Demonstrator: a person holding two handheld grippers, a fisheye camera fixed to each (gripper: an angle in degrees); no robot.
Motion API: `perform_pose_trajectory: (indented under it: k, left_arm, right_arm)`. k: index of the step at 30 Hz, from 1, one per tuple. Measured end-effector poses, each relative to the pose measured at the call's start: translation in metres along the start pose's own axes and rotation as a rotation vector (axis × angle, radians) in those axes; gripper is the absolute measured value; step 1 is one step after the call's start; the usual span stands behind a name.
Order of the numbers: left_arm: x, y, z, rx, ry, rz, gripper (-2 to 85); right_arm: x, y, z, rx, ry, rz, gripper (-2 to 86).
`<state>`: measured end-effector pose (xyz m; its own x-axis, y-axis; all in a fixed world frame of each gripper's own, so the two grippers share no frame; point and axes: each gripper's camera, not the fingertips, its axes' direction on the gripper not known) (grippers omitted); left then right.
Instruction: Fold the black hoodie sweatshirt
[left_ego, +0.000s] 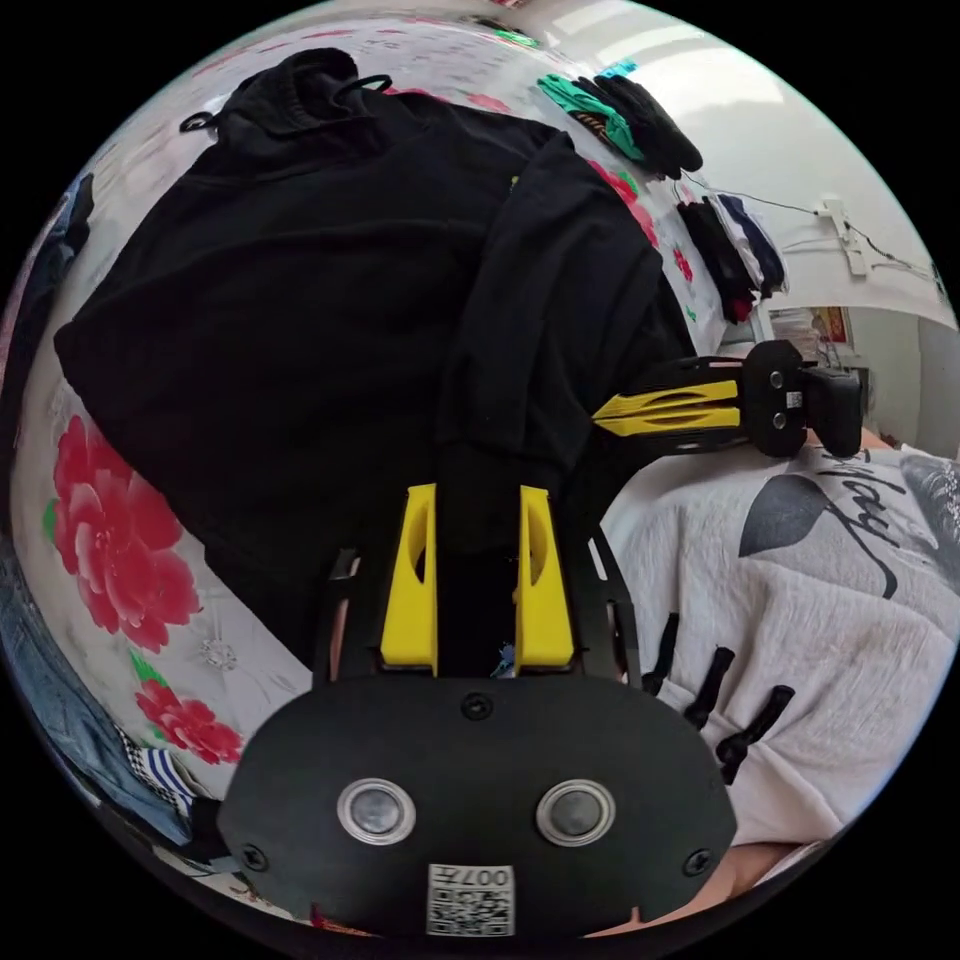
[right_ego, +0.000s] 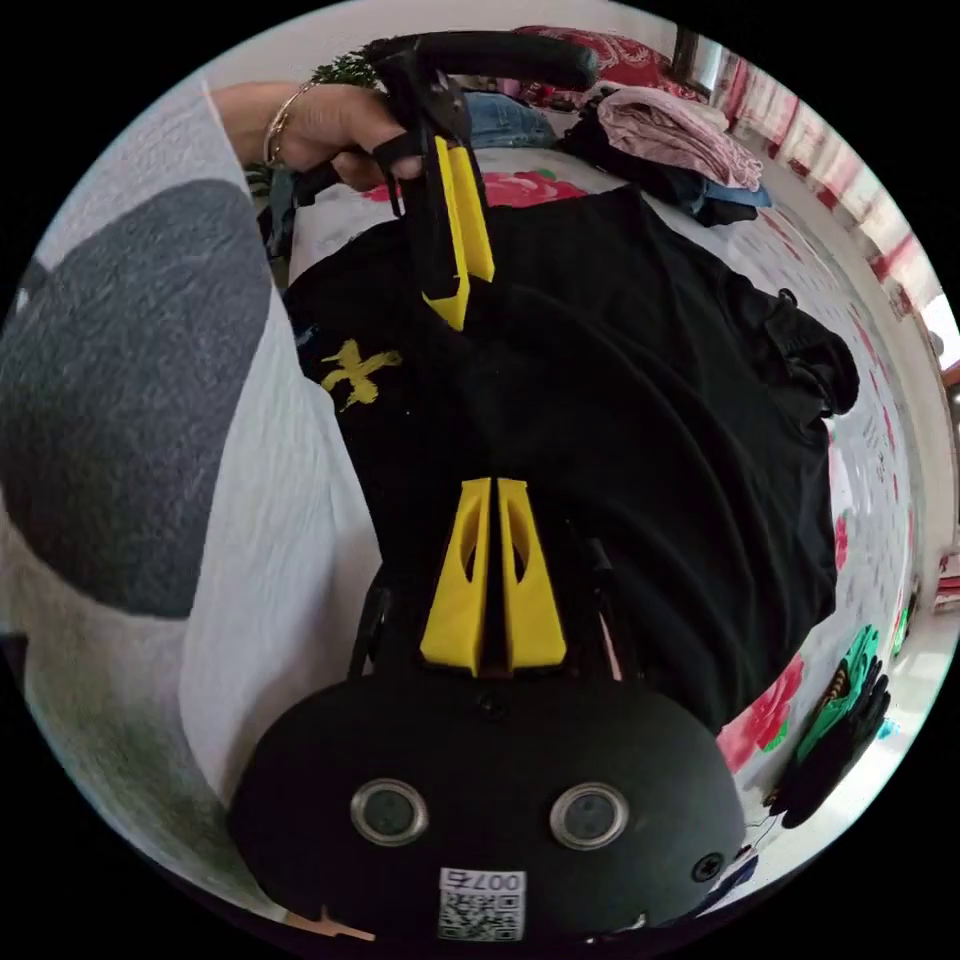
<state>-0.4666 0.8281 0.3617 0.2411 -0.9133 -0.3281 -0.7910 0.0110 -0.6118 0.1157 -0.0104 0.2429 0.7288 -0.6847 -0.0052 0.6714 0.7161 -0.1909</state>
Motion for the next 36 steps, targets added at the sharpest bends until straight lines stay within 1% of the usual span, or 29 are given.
perform_pose_trajectory:
  k: [1,4,6,9,11,12,14,16,17,19,21,23,24,26,28,30,31,32,33,34,36]
  left_arm:
    - [0.002,0.003,-0.008,0.017,-0.016,0.016,12.1]
    - [-0.011,0.015,-0.032,0.069,0.041,0.013,12.3]
    - [-0.023,0.023,-0.049,0.116,0.071,-0.003,12.3]
    - [-0.042,0.031,-0.076,0.178,0.103,-0.031,11.2]
    - [-0.044,0.023,-0.083,0.200,0.170,0.007,9.6]
    - [-0.044,0.018,-0.081,0.192,0.186,0.015,9.3]
    - [-0.039,-0.005,-0.059,0.095,0.239,0.046,8.6]
    - [-0.037,-0.018,-0.048,0.041,0.219,0.029,7.0]
    - [-0.039,-0.020,-0.053,0.042,0.209,0.004,4.9]
    - [-0.043,-0.019,-0.069,0.042,0.259,-0.014,3.9]
    - [-0.035,-0.010,-0.103,0.150,0.312,0.044,3.4]
    - [-0.017,0.006,-0.156,0.271,0.372,0.114,3.2]
    - [-0.012,0.011,-0.168,0.287,0.360,0.131,3.3]
    - [0.007,0.025,-0.196,0.304,0.212,0.171,3.6]
    - [0.005,0.028,-0.190,0.263,0.116,0.147,4.2]
    - [-0.014,0.024,-0.162,0.188,0.116,0.049,5.0]
    - [-0.026,0.021,-0.141,0.119,0.123,-0.022,5.8]
    - [-0.033,0.021,-0.128,0.074,0.097,-0.068,6.8]
    - [-0.033,0.023,-0.126,0.072,0.087,-0.080,7.4]
    - [-0.033,0.028,-0.130,0.108,0.094,-0.098,8.0]
    - [-0.030,0.038,-0.144,0.183,0.095,-0.118,7.9]
  right_arm:
    - [0.000,0.001,-0.003,0.005,-0.001,0.010,1.2]
    - [0.005,0.005,-0.018,0.040,-0.040,0.071,1.4]
    - [0.009,0.001,-0.025,0.074,-0.029,0.104,2.8]
    - [0.009,-0.015,-0.029,0.085,-0.002,0.078,4.6]
    - [0.008,-0.028,-0.025,0.071,-0.009,0.045,5.0]
    - [0.007,-0.038,-0.020,0.056,-0.019,0.027,4.9]
    - [0.006,-0.049,-0.006,0.010,-0.031,0.006,3.9]
    - [0.008,-0.054,0.007,-0.057,-0.005,0.015,2.7]
    - [0.010,-0.054,0.004,-0.045,-0.005,0.005,1.9]
    - [0.016,-0.052,-0.010,-0.018,-0.024,0.009,1.0]
    - [0.026,-0.045,-0.041,0.058,-0.037,0.043,0.5]
    - [0.031,-0.039,-0.069,0.139,-0.045,0.066,0.3]
    - [0.034,-0.036,-0.086,0.202,-0.059,0.073,0.2]
    - [0.041,-0.035,-0.102,0.275,-0.100,0.092,0.2]
    - [0.048,-0.040,-0.099,0.295,-0.144,0.113,0.1]
    - [0.058,-0.054,-0.066,0.224,-0.217,0.154,0.2]
    - [0.062,-0.058,-0.055,0.186,-0.242,0.176,0.2]
    - [0.067,-0.064,-0.039,0.115,-0.292,0.203,0.2]
    - [0.071,-0.065,-0.037,0.098,-0.330,0.213,0.3]
    - [0.073,-0.063,-0.040,0.117,-0.335,0.218,0.3]
    - [0.084,-0.044,-0.062,0.198,-0.262,0.281,0.7]
